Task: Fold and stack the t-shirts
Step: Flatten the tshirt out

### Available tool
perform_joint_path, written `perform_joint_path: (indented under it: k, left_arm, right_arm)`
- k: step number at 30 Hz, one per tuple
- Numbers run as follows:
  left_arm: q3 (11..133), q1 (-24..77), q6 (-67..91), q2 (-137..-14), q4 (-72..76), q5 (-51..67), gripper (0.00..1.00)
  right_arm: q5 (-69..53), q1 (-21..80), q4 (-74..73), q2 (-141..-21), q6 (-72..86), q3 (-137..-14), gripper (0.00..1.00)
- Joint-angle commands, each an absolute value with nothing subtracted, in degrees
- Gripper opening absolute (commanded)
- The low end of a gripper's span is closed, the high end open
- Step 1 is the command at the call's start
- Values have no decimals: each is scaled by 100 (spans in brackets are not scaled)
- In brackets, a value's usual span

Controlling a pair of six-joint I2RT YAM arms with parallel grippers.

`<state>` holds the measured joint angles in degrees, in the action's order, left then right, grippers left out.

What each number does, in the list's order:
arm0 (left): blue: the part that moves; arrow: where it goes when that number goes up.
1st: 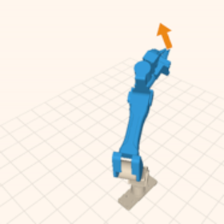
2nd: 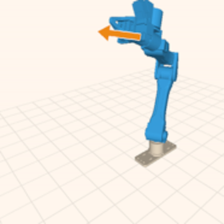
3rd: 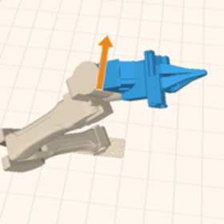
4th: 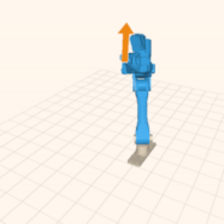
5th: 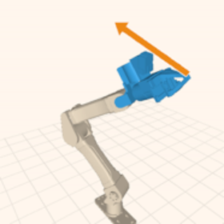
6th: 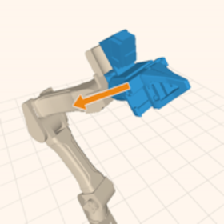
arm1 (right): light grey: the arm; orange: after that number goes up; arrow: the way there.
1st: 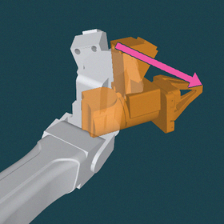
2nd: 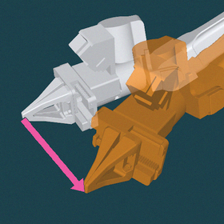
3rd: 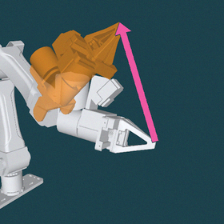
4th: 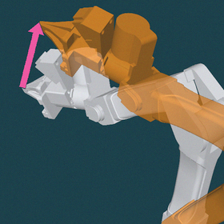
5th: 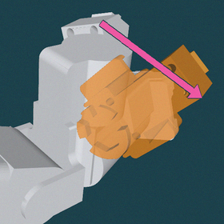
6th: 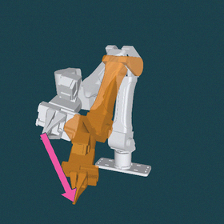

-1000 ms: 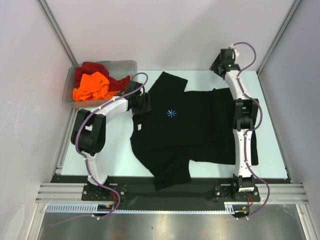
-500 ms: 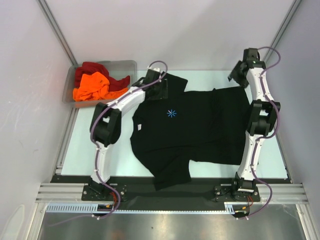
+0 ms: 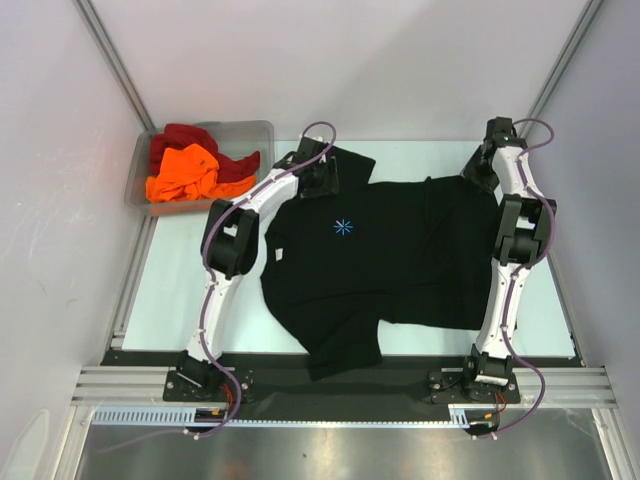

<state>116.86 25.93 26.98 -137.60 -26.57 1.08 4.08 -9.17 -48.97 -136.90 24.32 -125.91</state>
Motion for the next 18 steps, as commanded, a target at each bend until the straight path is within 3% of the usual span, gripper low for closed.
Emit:
perform_joint_path:
  k: [1,8,13,18]
  left_arm:
    - [11865,2531,2883,-13693,-2180,431,71]
    - [12059,2391,2567,-13746,-1707,255,70]
    - [11865,2224,2645,-13746,-1004,105,70]
    - [12085,2127,2742,-13948,-941,18,72]
  right_arm:
    - [738,-958,-4439,-13860,2250,-12736,59]
    - [1107,-1037,-3754,-14045,2075,-12806,66]
    - [1344,-1046,-3472,-14273,1697,-12989,77]
    - [1125,-1046,-3595,-14686,1538,-13430,78]
